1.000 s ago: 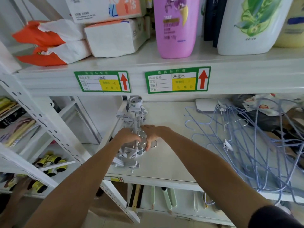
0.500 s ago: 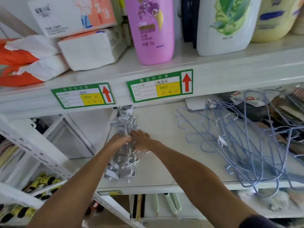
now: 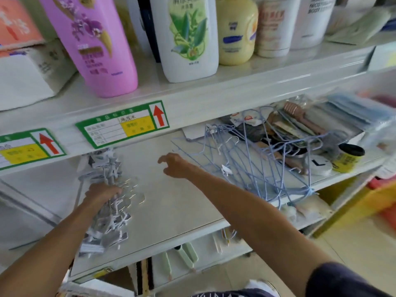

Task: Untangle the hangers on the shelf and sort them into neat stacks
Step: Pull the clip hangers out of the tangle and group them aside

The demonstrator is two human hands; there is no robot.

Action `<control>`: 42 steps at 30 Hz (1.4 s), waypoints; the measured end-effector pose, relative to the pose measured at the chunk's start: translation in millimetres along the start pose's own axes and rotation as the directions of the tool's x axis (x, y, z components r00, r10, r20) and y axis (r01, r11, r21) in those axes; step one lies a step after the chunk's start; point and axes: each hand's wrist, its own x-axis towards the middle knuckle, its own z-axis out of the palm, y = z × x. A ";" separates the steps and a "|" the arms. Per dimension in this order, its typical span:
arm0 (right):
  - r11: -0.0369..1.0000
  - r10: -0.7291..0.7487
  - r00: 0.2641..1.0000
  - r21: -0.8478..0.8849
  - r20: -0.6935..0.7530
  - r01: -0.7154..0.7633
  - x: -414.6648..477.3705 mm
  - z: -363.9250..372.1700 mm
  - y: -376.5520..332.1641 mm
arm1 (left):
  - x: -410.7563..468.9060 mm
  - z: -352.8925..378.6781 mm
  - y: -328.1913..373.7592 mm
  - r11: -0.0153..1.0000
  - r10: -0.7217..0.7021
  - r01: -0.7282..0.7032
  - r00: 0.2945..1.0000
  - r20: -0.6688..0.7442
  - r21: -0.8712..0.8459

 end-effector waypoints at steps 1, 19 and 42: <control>1.000 0.004 0.998 0.008 -0.063 -0.003 -5.9 -15.0 10.5 | -11.8 -2.8 4.7 0.999 0.020 -0.019 1.000 -0.017 0.037; 0.937 0.282 0.959 -0.216 0.003 -0.275 -75.0 -96.5 118.7 | -180.4 79.7 130.2 0.893 0.411 -0.386 0.909 -0.066 0.230; 0.910 0.320 0.946 -0.293 0.049 -0.293 -88.3 -136.7 126.4 | -263.8 146.2 194.1 0.869 0.495 -0.477 0.836 0.238 -0.132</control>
